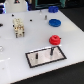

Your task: Insert the blue gear onto the right peg, followed by the red gear

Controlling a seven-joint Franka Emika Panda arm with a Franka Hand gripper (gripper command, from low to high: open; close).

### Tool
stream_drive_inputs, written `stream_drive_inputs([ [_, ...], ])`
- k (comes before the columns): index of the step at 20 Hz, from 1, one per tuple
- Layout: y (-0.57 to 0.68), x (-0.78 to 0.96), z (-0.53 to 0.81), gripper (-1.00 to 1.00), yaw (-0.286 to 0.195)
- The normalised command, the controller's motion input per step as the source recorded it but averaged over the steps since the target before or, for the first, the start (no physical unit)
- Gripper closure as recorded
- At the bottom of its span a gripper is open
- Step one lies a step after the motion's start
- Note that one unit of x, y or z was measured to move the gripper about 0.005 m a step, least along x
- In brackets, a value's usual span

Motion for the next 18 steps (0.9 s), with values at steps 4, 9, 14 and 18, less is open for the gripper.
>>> stream_drive_inputs([
  [4,0.53,-0.66,-0.14,-1.00,0.000],
  [9,0.56,-0.66,-0.13,-1.00,0.000],
  [14,0.57,-0.66,-0.27,-1.00,0.000],
  [18,0.58,-0.58,-0.31,-1.00,0.000],
])
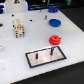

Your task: Insert the blue gear onto the right peg, followed by the red gear

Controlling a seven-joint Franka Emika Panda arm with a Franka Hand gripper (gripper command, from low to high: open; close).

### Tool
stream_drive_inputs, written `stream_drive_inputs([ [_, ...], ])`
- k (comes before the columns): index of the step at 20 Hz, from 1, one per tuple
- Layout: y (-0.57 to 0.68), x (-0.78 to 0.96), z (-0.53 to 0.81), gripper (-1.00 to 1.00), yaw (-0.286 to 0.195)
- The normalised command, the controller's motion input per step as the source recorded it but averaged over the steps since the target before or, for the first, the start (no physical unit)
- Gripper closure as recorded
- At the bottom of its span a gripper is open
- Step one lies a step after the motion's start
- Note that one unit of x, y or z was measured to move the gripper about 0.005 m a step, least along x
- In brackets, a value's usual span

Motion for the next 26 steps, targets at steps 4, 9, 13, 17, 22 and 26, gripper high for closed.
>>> stream_drive_inputs([
  [4,0.54,-0.51,-0.37,-1.00,0.000],
  [9,0.42,-0.48,-0.45,-1.00,0.000],
  [13,0.22,-0.45,-0.55,-1.00,0.000],
  [17,0.00,-0.36,-0.58,-1.00,0.000],
  [22,0.00,-0.30,-0.59,-1.00,0.000],
  [26,-0.01,-0.27,-0.54,-1.00,0.000],
])
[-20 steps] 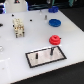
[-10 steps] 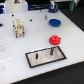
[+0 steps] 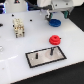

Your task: Insert the blue gear onto the right peg, followed by the red gear

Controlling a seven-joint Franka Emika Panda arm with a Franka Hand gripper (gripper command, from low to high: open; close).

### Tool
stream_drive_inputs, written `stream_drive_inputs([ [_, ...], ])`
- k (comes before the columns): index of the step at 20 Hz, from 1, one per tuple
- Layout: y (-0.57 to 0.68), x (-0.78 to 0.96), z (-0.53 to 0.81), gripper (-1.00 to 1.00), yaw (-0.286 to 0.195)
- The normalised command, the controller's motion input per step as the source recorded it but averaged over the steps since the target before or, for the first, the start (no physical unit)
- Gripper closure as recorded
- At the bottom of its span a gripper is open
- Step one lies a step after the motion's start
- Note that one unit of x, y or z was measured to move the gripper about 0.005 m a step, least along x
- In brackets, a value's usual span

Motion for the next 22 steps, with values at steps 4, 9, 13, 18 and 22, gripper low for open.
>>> stream_drive_inputs([
  [4,-0.07,-0.25,-0.50,-1.00,0.000],
  [9,-0.03,-0.31,-0.37,1.00,0.000],
  [13,0.01,-0.26,-0.25,1.00,0.000],
  [18,0.00,-0.18,-0.20,1.00,0.000],
  [22,-0.01,-0.22,-0.15,1.00,0.000],
])
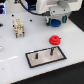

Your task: Insert the blue gear onto the right peg, followed by the red gear

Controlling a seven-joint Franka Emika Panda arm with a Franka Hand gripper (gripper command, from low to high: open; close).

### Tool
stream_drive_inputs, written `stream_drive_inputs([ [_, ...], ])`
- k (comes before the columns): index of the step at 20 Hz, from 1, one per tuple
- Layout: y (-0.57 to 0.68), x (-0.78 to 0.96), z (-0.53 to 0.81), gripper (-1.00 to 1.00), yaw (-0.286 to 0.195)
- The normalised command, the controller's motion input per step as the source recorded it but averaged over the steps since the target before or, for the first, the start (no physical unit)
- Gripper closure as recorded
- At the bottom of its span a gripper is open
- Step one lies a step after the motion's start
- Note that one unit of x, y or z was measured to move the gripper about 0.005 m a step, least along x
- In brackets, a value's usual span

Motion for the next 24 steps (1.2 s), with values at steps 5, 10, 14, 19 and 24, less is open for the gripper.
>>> stream_drive_inputs([
  [5,-0.03,-0.03,0.10,1.00,0.000],
  [10,-0.02,0.32,0.56,1.00,0.000],
  [14,-0.15,0.57,0.61,1.00,0.000],
  [19,-0.26,0.68,0.56,1.00,0.000],
  [24,-0.20,0.76,0.53,1.00,0.000],
])
